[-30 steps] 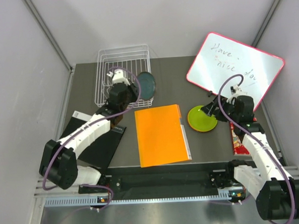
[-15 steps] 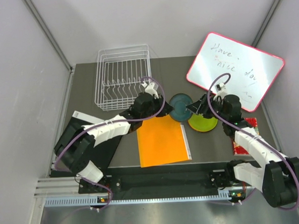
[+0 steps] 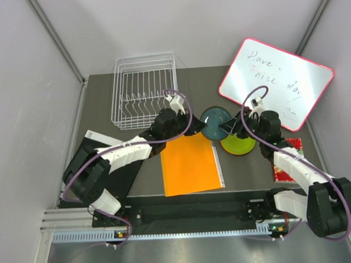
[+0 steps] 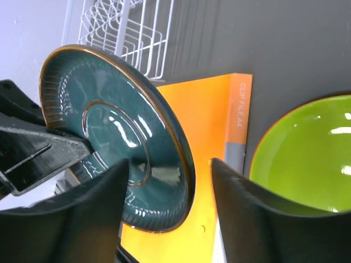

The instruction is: Unload the plates from the dish rack

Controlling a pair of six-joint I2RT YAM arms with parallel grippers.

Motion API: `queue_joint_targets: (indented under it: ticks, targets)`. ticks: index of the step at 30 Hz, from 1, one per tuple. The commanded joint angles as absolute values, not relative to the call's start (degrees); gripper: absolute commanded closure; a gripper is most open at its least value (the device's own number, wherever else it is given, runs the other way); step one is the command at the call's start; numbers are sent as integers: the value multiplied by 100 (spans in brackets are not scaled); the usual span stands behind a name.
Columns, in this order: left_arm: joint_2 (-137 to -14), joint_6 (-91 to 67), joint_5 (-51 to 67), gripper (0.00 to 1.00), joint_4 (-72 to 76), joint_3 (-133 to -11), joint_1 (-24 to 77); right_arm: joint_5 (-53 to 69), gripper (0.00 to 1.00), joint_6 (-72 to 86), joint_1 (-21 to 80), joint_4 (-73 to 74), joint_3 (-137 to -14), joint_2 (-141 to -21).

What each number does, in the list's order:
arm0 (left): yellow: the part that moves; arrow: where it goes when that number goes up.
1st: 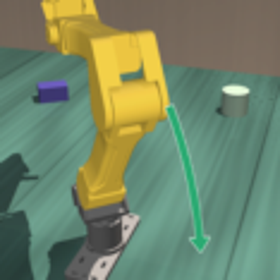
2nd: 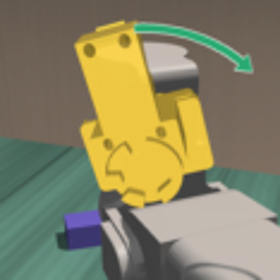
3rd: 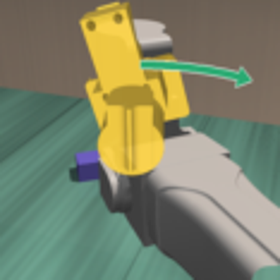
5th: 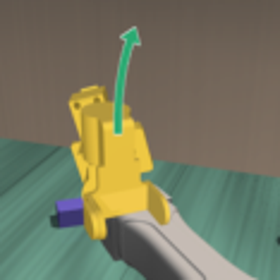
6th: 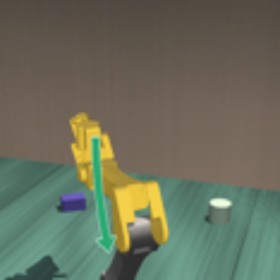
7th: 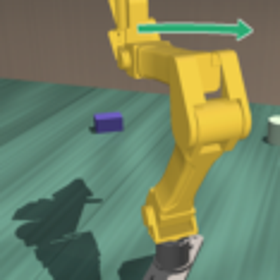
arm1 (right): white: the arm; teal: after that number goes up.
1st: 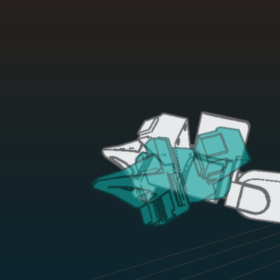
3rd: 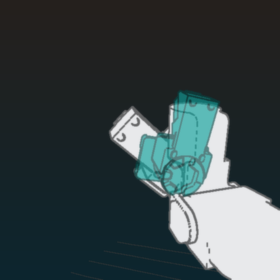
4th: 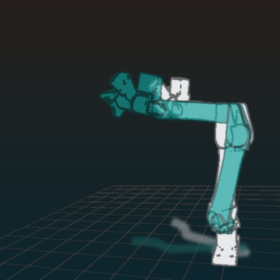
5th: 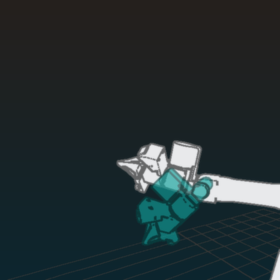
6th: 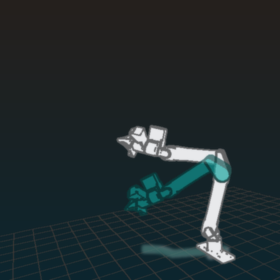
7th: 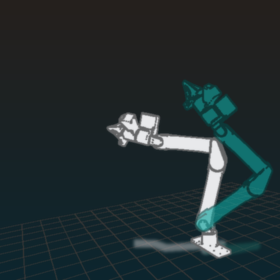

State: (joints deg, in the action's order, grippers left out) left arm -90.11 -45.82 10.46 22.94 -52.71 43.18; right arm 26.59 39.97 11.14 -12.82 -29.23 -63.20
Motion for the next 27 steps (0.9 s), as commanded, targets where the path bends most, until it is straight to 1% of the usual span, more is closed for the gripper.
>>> queue_joint_targets:
  ticks: [1, 3, 4, 6, 7, 10, 11, 13, 14, 17, 18, 20, 23, 27]
  targets:
    - [-8684, -5053, 1397, 100, 3428, -5107, 4342, 2988, 53, 3946, 1178, -2186, -2848, -6337]
    - [-8753, -5220, 1563, 100, 3760, -4984, 4342, 3242, 61, 4051, 1169, -2556, -2664, -6346]
    - [-8780, -5360, 1643, 100, 3840, -4957, 4342, 3321, 72, 4104, 1169, -2871, -2611, -6372]
    - [-8876, -5458, 1714, 100, 4034, -4922, 4342, 3498, 85, 4210, 1169, -3128, -2479, -6407]
    - [-8912, -5502, 1757, 100, 4078, -4904, 4342, 3524, 100, 4236, 1160, -3181, -2461, -6433]
    - [-8956, -5441, 1749, 100, 4096, -4869, 4333, 3464, 100, 4245, 1125, -3147, -2356, -6346]
    - [-8965, -5414, 1758, 93, 4096, -4860, 4333, 3367, 100, 4245, 1108, -3086, -2321, -6276]
    - [-8982, -5257, 1775, 75, 4069, -4860, 4324, 3261, 100, 4228, 950, -2884, -2259, -6040]
    - [-8991, -5169, 1801, 54, 4043, -4886, 4324, 3087, 100, 4175, 880, -2543, -2250, -5942]
    - [-8921, -4668, 1549, 34, 3403, -5044, 4316, 2577, 100, 3912, 494, -1813, -2303, -5529]
    - [-8886, -4362, 1486, 29, 3253, -5062, 4315, 2453, 100, 3833, 414, -1297, -2320, -5424]
    - [-8755, -4001, 1241, 27, 2770, -5132, 4324, 2189, 100, 3666, 238, -933, -2347, -5177]
    - [-8544, -3210, 486, 27, 1892, -5273, 4333, 2101, 100, 3490, -147, -502, -2355, -5045]
    - [-8315, -2401, -997, 25, 1082, -5282, 4324, 1978, 100, 3270, -421, -36, -2443, -5237]
